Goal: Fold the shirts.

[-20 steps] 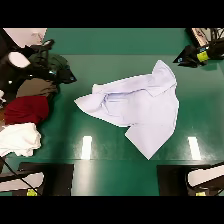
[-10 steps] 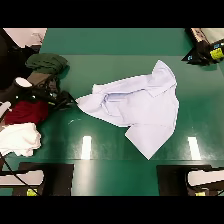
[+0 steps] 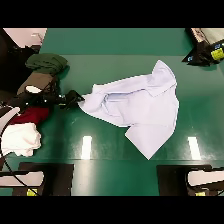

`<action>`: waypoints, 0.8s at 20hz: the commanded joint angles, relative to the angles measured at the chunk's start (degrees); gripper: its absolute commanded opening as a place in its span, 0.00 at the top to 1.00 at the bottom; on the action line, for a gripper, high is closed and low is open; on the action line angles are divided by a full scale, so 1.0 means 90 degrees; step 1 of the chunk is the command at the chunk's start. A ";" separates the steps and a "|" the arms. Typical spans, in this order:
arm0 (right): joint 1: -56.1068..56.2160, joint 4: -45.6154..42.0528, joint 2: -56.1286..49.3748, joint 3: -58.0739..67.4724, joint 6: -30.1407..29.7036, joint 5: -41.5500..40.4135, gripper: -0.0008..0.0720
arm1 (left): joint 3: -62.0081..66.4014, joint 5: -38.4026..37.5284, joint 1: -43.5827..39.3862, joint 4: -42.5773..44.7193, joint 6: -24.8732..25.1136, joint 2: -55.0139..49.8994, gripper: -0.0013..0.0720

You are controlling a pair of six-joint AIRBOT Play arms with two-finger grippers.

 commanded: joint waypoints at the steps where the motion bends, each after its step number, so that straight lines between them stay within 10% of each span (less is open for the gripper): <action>1: 0.0002 -0.0017 0.0005 0.0000 0.0000 0.0143 0.43 | 0.0129 0.0260 -0.0034 -0.0114 -0.0046 -0.0002 0.24; 4: 0.0005 -0.0044 0.0002 0.0000 0.0000 0.0092 0.43 | 0.0355 0.0226 -0.0034 -0.0063 -0.0039 0.0000 0.25; 6: 0.0002 -0.0046 0.0002 0.0000 0.0000 0.0095 0.43 | 0.0481 0.0236 -0.0034 -0.0015 -0.0010 -0.0002 0.56; 9: 0.0002 -0.0046 0.0005 0.0000 0.0000 0.0097 0.43 | 0.0491 0.0211 -0.0041 0.0214 0.0029 -0.0002 0.59; 11: 0.0002 -0.0046 0.0005 0.0000 0.0000 0.0095 0.43 | 0.0486 0.0104 -0.0041 0.0627 0.0024 -0.0002 0.94; 16: -0.0002 -0.0080 0.0005 -0.0007 0.0005 0.0415 0.43 | 0.0714 0.0083 -0.0022 0.1144 -0.0219 0.0085 0.95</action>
